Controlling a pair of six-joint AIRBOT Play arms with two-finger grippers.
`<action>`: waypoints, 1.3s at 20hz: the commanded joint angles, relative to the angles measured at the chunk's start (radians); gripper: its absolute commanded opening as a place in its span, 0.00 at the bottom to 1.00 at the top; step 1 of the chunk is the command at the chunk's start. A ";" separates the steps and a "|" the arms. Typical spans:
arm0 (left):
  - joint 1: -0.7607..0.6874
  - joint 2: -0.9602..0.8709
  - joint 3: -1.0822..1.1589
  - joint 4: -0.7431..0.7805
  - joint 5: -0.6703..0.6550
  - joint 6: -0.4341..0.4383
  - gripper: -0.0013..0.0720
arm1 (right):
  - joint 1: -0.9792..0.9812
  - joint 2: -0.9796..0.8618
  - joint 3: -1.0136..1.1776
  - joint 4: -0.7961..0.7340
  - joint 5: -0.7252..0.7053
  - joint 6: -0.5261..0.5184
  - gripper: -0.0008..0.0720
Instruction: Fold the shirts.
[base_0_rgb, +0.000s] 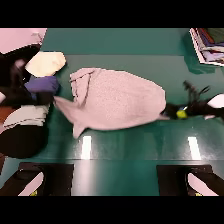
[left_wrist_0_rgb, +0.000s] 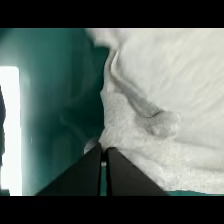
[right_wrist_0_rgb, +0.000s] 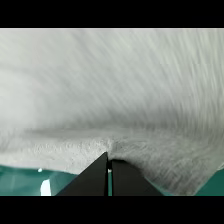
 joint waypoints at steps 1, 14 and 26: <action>0.001 0.001 0.375 -0.004 -0.027 0.027 0.05 | -0.057 0.145 0.287 -0.001 0.017 -0.007 0.03; 0.001 0.001 1.246 -0.058 -0.002 0.046 0.05 | -0.505 0.204 1.186 0.002 0.380 -0.017 0.02; 0.001 -0.228 0.526 -0.066 -0.178 0.048 0.05 | -0.119 -0.220 0.930 -0.290 0.562 0.058 0.02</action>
